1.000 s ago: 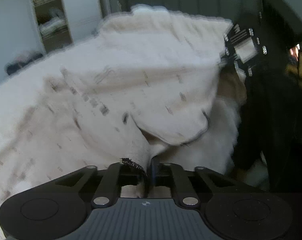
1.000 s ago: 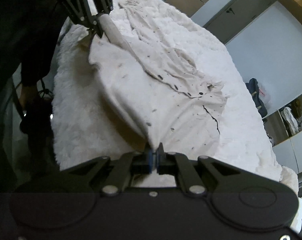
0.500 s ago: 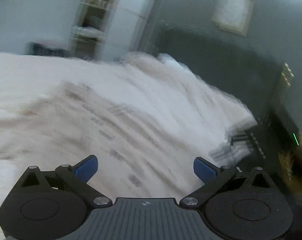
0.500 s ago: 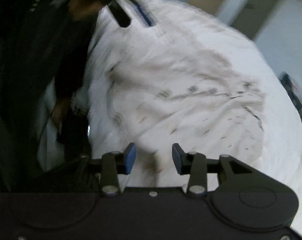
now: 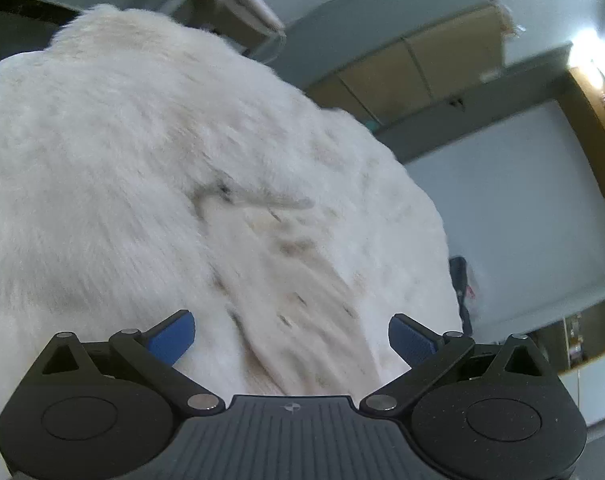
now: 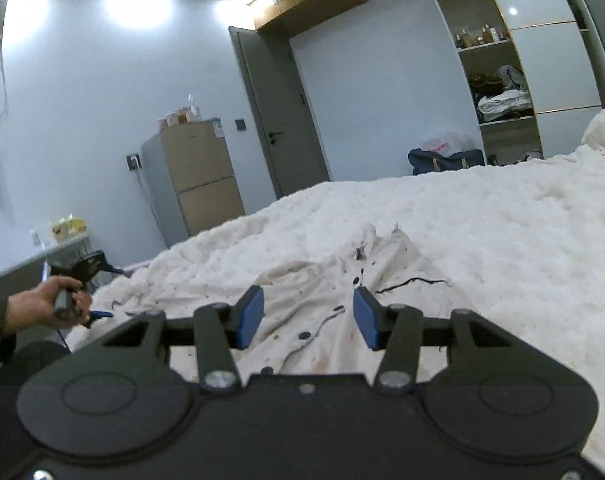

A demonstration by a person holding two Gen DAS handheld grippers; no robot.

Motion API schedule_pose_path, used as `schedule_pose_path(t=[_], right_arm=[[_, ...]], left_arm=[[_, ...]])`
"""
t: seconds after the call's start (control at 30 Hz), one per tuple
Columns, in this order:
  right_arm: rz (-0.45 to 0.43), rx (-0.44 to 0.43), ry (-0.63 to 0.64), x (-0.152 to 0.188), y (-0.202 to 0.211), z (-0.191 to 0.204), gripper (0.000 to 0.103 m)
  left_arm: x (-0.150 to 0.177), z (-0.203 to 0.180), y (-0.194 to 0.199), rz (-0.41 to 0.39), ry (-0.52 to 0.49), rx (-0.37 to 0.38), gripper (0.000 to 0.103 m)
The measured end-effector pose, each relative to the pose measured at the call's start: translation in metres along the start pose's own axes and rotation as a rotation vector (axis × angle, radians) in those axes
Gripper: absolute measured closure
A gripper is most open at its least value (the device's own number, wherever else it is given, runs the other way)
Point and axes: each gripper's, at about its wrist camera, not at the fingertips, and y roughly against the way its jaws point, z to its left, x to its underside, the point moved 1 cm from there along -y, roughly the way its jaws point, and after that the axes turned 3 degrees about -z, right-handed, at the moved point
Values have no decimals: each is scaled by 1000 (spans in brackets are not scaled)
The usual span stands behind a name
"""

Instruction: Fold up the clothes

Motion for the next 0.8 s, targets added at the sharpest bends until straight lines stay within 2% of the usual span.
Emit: schedule_pose_path(t=[0.1,0.2,0.27,0.3,0.43,0.5,0.57,0.6,0.63,0.7,0.8], right_arm=[[43,-13,22,5,-15,0,55],[78,-4,29,12,-22,2,54],[98,6,40,17,-27,7,53],[109,10,51,19,-29,9,53],[127,11,75,27,-33,14,52],[135,20,82,29,-36,16,50],[152,26,80,30,-38,15,50],[163,26,79,31,-38,15,50],[170,28,82,32,-39,15,50],[175,31,78,33,-40,14,50],[169,43,69,33,-40,11,50]], left_arm=[[-9,16,-21,64,39,13,2],[-21,12,-40,47,90,128,2],[-27,9,-48,30,111,179,2],[-29,7,-52,22,111,187,2],[-31,5,-73,46,75,132,2],[-31,1,-76,35,57,145,2],[-33,-7,-81,38,50,230,43],[-34,-11,-83,56,48,269,80],[-33,-18,-85,77,35,291,92],[-31,-37,-85,63,-53,292,97],[-36,-64,-80,47,-92,320,99]])
